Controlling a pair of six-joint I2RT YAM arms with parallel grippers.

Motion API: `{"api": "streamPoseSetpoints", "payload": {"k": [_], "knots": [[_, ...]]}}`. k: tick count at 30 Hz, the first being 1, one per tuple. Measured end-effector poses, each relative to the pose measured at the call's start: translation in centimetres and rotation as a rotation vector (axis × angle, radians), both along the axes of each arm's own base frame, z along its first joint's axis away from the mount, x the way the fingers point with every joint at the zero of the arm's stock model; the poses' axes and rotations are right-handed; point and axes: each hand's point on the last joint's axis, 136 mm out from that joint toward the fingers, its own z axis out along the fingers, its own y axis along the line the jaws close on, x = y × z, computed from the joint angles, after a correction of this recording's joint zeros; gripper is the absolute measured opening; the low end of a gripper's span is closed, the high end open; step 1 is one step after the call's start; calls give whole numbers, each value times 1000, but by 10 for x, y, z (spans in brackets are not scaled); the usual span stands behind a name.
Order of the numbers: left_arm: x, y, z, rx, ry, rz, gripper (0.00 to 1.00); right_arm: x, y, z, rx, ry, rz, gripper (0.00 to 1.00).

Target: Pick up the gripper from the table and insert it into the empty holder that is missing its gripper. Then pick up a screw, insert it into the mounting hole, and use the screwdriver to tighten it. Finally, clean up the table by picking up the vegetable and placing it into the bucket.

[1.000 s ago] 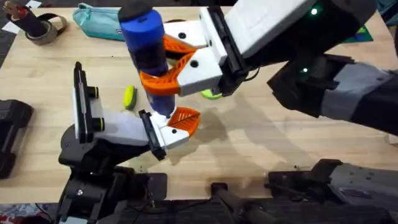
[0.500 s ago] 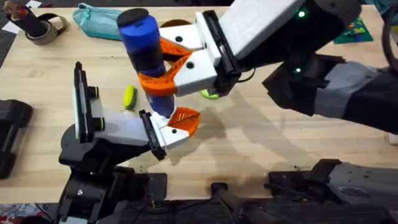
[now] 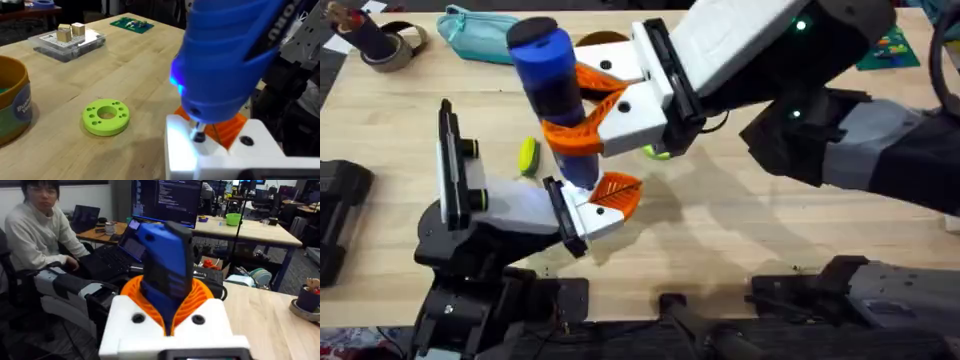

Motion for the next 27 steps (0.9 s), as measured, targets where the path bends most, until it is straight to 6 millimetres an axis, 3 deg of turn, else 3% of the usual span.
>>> {"api": "streamPoseSetpoints", "payload": {"k": [6,18,24,27], "knots": [[0,0,0,0,0,0,13,-6,-5,17,74,-50,12,36],[0,0,0,0,0,0,13,-4,-10,21,35,24,51,35],[0,0,0,0,0,0,13,14,-13,61,-37,60,68,36],[0,0,0,0,0,0,13,11,-16,78,-10,-9,76,34]]}}
